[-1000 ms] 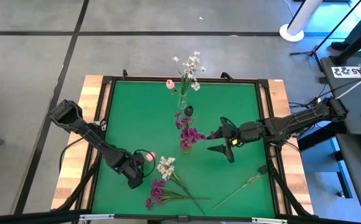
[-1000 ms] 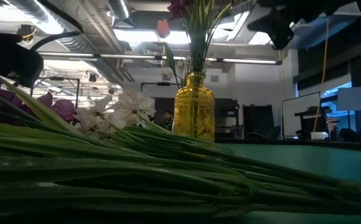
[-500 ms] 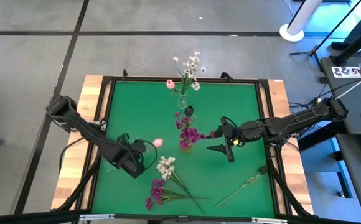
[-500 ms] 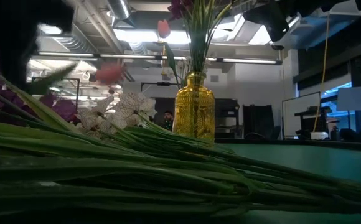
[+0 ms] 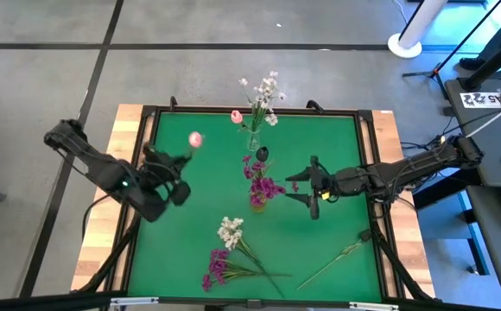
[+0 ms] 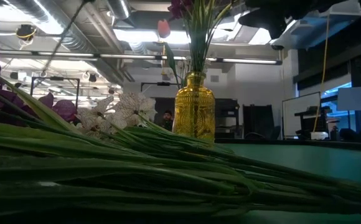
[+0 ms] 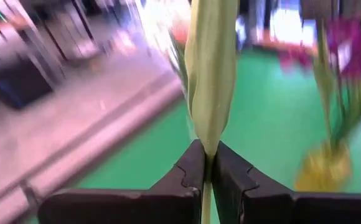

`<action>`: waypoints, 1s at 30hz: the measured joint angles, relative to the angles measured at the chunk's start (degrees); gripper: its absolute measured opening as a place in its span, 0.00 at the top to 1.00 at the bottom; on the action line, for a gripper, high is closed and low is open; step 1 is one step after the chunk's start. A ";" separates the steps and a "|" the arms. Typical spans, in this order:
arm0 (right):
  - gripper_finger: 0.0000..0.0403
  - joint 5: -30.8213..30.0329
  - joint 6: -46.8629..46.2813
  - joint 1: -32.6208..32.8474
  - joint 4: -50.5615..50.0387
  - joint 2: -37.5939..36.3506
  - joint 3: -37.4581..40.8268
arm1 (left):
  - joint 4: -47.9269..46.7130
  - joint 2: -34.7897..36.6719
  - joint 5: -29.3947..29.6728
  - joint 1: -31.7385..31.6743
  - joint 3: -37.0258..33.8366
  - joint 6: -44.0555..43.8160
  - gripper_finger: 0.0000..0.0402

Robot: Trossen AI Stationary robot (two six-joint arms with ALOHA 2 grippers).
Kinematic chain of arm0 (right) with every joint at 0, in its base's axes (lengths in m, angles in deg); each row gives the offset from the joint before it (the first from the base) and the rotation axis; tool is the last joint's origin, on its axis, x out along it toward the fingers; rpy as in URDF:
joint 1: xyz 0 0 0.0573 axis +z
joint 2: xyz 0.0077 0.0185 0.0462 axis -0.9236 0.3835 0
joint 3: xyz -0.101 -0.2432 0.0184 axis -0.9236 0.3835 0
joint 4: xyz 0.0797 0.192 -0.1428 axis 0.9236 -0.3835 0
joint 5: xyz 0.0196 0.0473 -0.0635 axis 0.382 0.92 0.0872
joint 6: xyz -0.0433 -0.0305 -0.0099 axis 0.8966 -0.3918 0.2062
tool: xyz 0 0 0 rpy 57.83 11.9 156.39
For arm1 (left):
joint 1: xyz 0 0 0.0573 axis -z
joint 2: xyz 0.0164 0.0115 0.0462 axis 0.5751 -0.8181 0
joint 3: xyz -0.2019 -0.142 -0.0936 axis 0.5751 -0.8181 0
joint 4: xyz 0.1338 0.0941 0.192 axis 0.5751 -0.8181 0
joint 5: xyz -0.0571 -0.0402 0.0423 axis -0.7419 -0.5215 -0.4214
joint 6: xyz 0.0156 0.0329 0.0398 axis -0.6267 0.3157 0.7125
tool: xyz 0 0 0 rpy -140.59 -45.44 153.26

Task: Sort flowers into vase by color
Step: Put the pink flower into the transparent vase

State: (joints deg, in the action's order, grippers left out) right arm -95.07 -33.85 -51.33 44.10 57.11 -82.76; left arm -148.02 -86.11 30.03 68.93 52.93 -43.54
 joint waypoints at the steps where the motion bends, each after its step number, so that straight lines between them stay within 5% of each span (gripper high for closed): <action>1: 0.45 -1.64 1.32 0.00 -0.09 -0.29 0.02 | 1.83 1.17 2.61 0.00 0.00 2.02 0.97; 5: 0.45 -7.87 5.26 0.00 -0.22 -2.07 0.02 | 10.72 5.09 9.15 -0.02 0.00 13.75 0.97; 8: 0.45 -11.26 7.11 0.00 -0.22 -3.98 0.02 | 20.94 7.72 8.67 -0.39 0.00 26.40 0.97; 16: 0.45 -13.91 7.28 0.00 -0.47 -5.72 0.02 | 58.11 10.79 -17.06 -2.23 0.01 61.81 0.97; 21: 0.45 -13.42 5.89 0.00 -2.38 -5.68 0.02 | 73.20 10.79 -21.40 -5.18 0.02 77.57 0.97; 26: 0.45 -15.20 6.69 0.00 -4.01 -5.68 0.02 | 75.87 10.73 -29.98 -14.00 0.02 81.63 0.97; 30: 0.45 -24.65 8.38 0.00 -10.70 -5.68 0.02 | 76.04 10.60 -37.37 -23.70 0.02 80.58 0.97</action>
State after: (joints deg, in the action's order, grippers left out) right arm -119.72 -25.47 -51.33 33.41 51.43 -82.74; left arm -71.98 -75.51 -7.35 45.23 52.95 37.04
